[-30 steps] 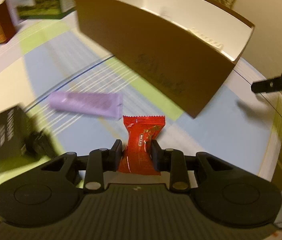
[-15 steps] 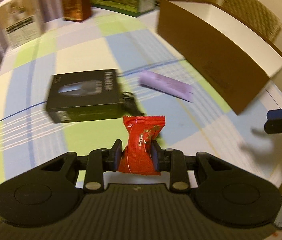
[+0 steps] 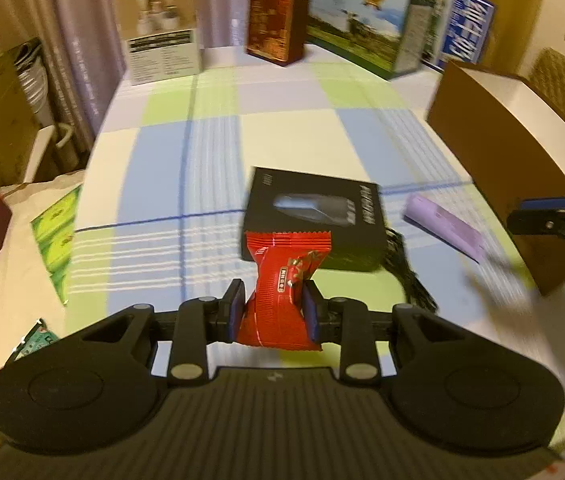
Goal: Organize objects
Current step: 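Grasp the lilac tube with the right tool while the left holds the candy, then carry the candy packet and lilac tube over the cardboard box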
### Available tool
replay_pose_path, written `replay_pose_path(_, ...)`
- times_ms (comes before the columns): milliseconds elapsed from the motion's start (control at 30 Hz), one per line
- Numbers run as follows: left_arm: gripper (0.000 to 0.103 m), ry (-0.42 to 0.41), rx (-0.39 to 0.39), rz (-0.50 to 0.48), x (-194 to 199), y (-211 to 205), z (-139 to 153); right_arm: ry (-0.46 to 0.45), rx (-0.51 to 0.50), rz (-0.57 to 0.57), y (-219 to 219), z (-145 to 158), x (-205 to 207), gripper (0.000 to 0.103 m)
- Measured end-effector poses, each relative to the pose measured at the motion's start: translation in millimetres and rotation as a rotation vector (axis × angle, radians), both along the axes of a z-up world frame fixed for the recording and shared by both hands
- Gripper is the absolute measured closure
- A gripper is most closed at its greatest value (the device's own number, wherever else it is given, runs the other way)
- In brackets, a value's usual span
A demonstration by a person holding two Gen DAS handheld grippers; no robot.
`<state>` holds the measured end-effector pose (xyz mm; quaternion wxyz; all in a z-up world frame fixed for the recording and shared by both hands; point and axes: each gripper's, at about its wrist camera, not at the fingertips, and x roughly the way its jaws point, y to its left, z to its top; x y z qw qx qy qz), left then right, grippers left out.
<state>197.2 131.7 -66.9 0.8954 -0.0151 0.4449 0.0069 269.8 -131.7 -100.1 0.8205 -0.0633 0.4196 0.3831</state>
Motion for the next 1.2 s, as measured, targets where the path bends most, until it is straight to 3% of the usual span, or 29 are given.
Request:
replay_pose_path(567, 0.077, 0.059, -0.010, 0.132, 35.0, 43.3, -19.0, 0.059, -0.234, 0.121, 51.4, -66.4, 56.3, 0.059)
replay_pose_path(700, 0.077, 0.070, -0.014, 0.139, 38.5, 44.8, -22.2, 0.011, -0.281, 0.153, 56.8, -76.3, 51.5, 0.060)
replay_pose_path(733, 0.077, 0.073, -0.015, 0.141, 38.7, 44.6, -23.1, -0.008, -0.294, 0.157, 57.8, -77.1, 49.0, 0.065)
replay_pose_path(833, 0.077, 0.080, -0.018, 0.143, 38.6, 43.4, -24.1, -0.018, -0.288, 0.156, 57.8, -78.4, 44.4, 0.074)
replay_pose_path(1200, 0.077, 0.078, -0.027, 0.119, 32.5, 31.0, -21.4, 0.040, -0.222, 0.024, 34.2, -75.3, 7.7, 0.074)
